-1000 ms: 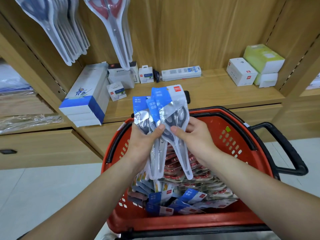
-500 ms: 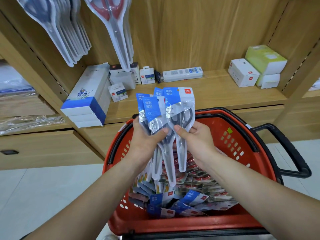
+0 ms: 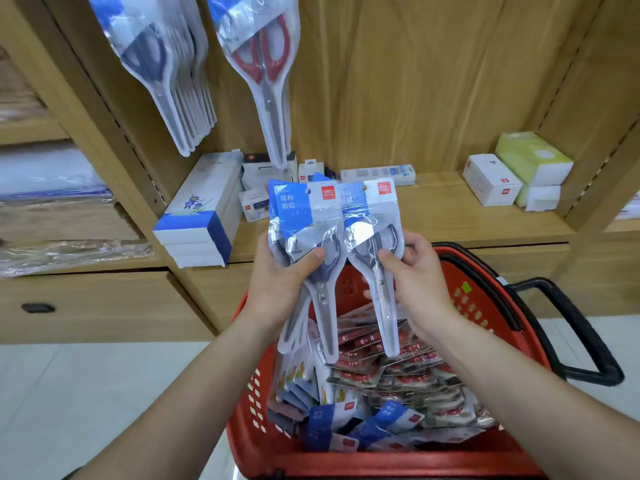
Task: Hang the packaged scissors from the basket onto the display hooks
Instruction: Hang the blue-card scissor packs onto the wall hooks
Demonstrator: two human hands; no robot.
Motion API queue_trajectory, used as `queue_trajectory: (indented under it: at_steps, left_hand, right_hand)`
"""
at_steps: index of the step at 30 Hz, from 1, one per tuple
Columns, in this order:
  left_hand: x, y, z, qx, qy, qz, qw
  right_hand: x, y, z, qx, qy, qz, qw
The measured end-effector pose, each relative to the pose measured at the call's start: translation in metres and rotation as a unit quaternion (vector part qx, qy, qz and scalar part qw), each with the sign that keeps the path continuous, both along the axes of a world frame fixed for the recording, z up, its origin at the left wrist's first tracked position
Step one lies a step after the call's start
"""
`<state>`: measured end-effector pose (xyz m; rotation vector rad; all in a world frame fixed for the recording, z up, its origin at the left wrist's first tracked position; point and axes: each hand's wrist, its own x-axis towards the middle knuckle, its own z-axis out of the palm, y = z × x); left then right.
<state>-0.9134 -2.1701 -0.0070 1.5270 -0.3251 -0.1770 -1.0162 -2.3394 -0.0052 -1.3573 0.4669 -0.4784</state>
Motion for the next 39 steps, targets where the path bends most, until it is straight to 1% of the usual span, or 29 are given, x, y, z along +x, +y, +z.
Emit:
queue_trajectory:
  at_steps: [2, 6, 12, 15, 22, 26, 31, 39]
  left_hand:
    - [0.000, 0.012, 0.015, 0.000, -0.022, 0.009, 1.000]
    - [0.006, 0.040, 0.048, -0.029, -0.048, 0.034, 0.998]
    - [0.029, 0.090, 0.092, -0.090, -0.070, 0.100, 0.988]
    - [0.042, 0.115, 0.104, -0.123, -0.077, 0.134, 0.980]
    - [0.075, 0.161, 0.117, -0.158, -0.079, 0.195, 0.965]
    - [0.085, 0.173, 0.113, -0.155, -0.084, 0.199, 0.964]
    - [0.091, 0.178, 0.106, -0.166, -0.076, 0.198, 0.963]
    - [0.092, 0.184, 0.106, -0.166, -0.069, 0.198, 0.964]
  right_hand:
    - [-0.002, 0.002, 0.015, -0.046, -0.007, 0.009, 0.999]
    - [0.013, 0.016, 0.054, -0.151, -0.042, 0.043, 0.987]
    - [0.069, 0.059, 0.120, -0.287, -0.102, 0.108, 0.946]
    - [0.106, 0.081, 0.149, -0.337, -0.124, 0.113, 0.926]
    - [0.186, 0.117, 0.216, -0.451, -0.126, 0.090, 0.879]
    - [0.223, 0.129, 0.234, -0.468, -0.144, 0.075, 0.869]
    - [0.249, 0.139, 0.238, -0.477, -0.154, 0.073, 0.862]
    - [0.264, 0.145, 0.235, -0.454, -0.118, 0.056, 0.881]
